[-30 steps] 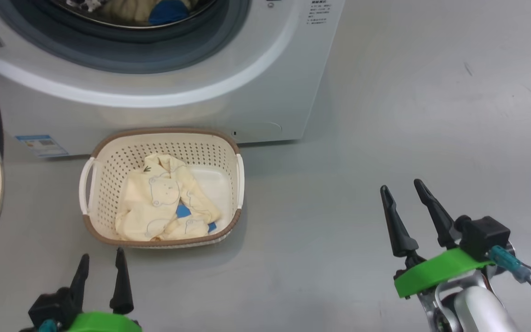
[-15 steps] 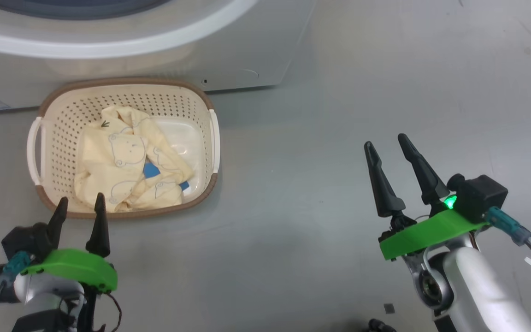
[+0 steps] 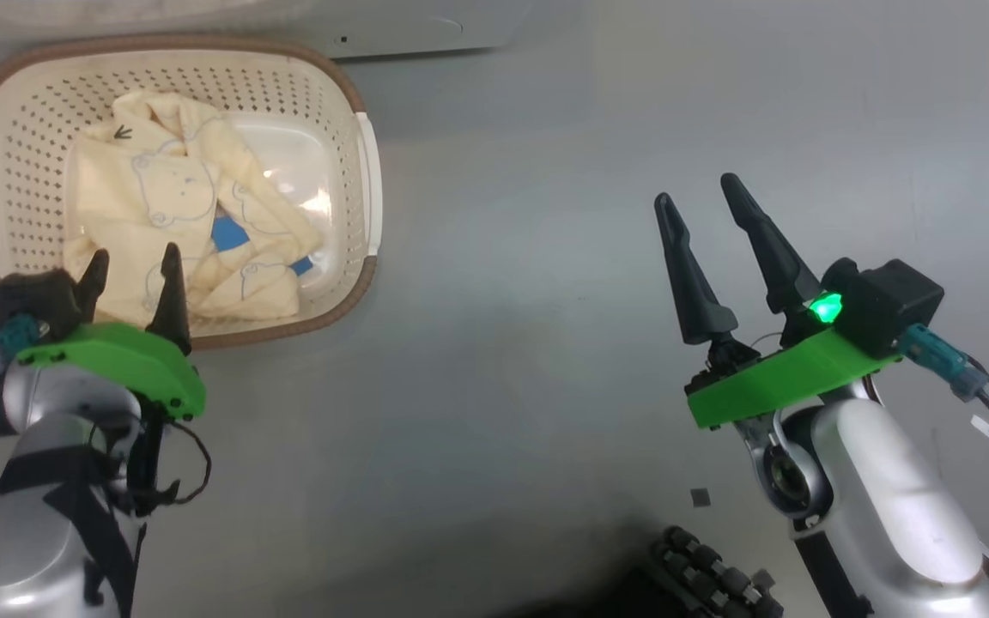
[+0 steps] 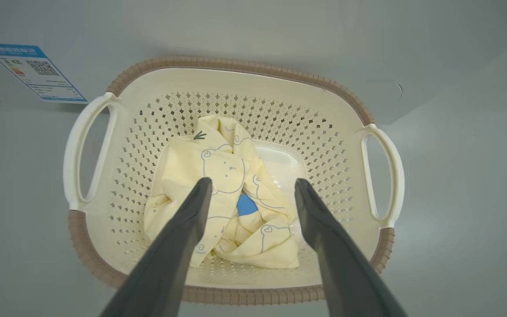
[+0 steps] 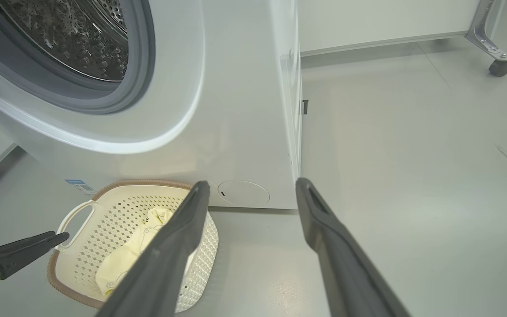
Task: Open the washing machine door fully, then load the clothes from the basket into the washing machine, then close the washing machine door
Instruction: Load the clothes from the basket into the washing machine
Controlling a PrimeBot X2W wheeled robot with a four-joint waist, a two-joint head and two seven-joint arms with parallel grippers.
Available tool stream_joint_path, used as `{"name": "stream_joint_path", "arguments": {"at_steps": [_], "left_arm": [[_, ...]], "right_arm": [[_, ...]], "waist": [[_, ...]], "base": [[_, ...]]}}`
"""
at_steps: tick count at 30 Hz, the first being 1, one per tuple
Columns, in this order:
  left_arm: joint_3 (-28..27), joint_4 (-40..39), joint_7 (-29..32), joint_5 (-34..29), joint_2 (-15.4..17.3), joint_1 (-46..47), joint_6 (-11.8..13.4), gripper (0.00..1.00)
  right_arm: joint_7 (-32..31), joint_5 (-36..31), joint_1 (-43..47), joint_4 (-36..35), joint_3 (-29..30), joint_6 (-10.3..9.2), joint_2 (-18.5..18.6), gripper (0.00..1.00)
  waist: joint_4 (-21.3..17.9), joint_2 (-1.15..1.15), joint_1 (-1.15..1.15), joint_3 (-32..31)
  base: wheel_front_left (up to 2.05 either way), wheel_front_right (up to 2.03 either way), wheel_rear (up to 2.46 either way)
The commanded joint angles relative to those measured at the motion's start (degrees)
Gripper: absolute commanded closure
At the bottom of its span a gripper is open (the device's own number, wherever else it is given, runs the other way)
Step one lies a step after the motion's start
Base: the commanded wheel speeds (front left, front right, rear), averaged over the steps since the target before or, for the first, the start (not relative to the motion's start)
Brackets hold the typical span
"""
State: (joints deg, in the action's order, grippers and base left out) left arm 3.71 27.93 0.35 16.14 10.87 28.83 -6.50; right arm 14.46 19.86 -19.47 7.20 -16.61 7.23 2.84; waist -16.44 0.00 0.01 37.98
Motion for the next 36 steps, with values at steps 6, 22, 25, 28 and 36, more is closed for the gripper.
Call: {"name": "stream_joint_path", "arguments": {"at_steps": [6, 22, 25, 28, 36], "left_arm": [[-0.41, 3.28, 3.87, -0.1, 1.93, 5.67, 0.15, 0.0], [0.93, 16.01, 8.21, -0.44, 3.09, 22.75, 1.56, 0.0], [1.03, 17.84, 8.12, -0.6, 3.92, 25.05, 1.63, 0.0], [1.23, 19.59, 8.01, -0.8, 4.98, 27.05, 1.53, 0.0], [2.82, 23.54, 7.76, -2.22, 8.15, 30.82, 1.07, 0.0]], "right_arm": [[0.54, 0.68, -1.94, -2.02, -2.1, 0.25, 0.04, 0.0], [0.54, 2.1, -5.12, -2.9, -4.83, 0.25, 0.04, 0.0], [0.54, 2.15, -5.29, -3.13, -4.91, 0.25, 0.04, 0.0], [0.54, 2.21, -5.33, -3.28, -5.32, 0.25, 0.04, 0.0], [0.54, 2.46, -5.11, -3.87, -5.53, 0.25, 0.04, 0.0]], "waist": [[-0.8, 0.0, -0.01, 5.19], [-2.96, 0.0, -0.01, 14.84], [-3.47, 0.0, -0.01, 16.27], [-4.05, 0.0, -0.01, 17.43], [-5.39, 0.0, -0.01, 19.7]], "base": [[0.0, 0.0, 0.0], [0.0, 0.0, 0.0], [0.0, 0.0, 0.0], [0.0, 0.0, 0.0], [0.0, 0.0, 0.0]]}}
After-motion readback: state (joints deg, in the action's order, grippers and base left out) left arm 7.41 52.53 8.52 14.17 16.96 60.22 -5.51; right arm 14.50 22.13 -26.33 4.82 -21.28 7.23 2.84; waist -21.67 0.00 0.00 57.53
